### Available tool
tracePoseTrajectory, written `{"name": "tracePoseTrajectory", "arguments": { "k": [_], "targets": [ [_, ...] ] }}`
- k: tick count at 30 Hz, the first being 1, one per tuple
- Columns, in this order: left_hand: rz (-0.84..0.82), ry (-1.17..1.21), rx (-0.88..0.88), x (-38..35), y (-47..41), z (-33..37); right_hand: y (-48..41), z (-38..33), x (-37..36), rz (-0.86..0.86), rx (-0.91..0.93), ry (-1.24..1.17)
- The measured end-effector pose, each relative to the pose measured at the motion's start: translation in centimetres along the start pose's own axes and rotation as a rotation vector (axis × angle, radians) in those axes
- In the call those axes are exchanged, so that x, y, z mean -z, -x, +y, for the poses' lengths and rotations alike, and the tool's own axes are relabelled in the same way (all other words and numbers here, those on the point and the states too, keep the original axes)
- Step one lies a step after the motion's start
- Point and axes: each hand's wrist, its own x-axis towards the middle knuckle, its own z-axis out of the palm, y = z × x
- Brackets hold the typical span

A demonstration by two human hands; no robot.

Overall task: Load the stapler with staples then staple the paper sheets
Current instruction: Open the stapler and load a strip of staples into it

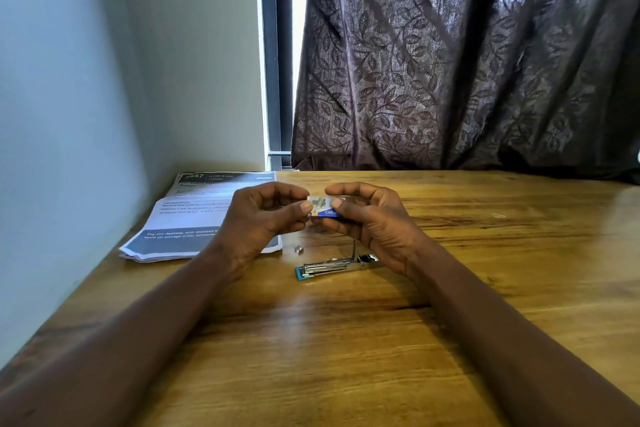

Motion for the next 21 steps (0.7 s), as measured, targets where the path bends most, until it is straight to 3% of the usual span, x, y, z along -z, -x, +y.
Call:
{"name": "tracePoseTrajectory", "arguments": {
  "k": [7,12,14,17,21],
  "targets": [
    [-0.069,0.043,0.030,-0.1,0.3,0.3,-0.1,-0.2,0.3,-0.084,-0.007,-0.020],
    [-0.084,0.033,0.019,-0.6,0.4,0.4,-0.4,-0.5,1.1,-0.080,0.052,0.129],
    [-0.046,-0.124,-0.064,-0.7,0.4,0.3,-0.8,-0.6,1.5,-0.019,0.084,0.122],
    [-0.002,-0.611,-0.289,-0.3,0.4,0.0,-1.6,-0.4,2.4,0.119,0.110,0.138],
    [-0.002,-0.929,-0.384,0.2,0.3,0.1,-1.7,0.1,3.8,0.306,0.092,0.531]
  ]
}}
